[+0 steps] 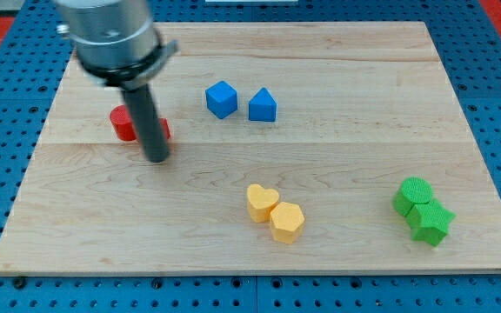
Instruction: Slide the blue blocks near to the red blocks
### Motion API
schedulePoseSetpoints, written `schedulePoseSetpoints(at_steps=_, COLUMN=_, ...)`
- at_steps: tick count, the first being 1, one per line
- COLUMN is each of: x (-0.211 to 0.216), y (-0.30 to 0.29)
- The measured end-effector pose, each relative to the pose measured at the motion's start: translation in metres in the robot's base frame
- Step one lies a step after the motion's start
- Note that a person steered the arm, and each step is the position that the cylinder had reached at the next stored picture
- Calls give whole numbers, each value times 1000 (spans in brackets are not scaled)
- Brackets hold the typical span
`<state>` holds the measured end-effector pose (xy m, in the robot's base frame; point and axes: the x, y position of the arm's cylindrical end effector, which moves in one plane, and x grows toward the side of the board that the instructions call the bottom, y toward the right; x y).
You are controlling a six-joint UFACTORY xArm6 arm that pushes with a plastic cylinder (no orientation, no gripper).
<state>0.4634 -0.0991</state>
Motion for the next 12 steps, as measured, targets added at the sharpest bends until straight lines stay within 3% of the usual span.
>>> schedulePoseSetpoints(at_steps=2, x=5, y=17)
schedulePoseSetpoints(at_steps=5, x=-22, y=56)
schedulePoseSetpoints(at_steps=7, x=-69, y=56)
schedulePoseSetpoints(at_steps=8, x=-124, y=55)
schedulePoseSetpoints(at_steps=10, x=-121, y=211)
schedulePoseSetpoints(at_steps=12, x=-93, y=88)
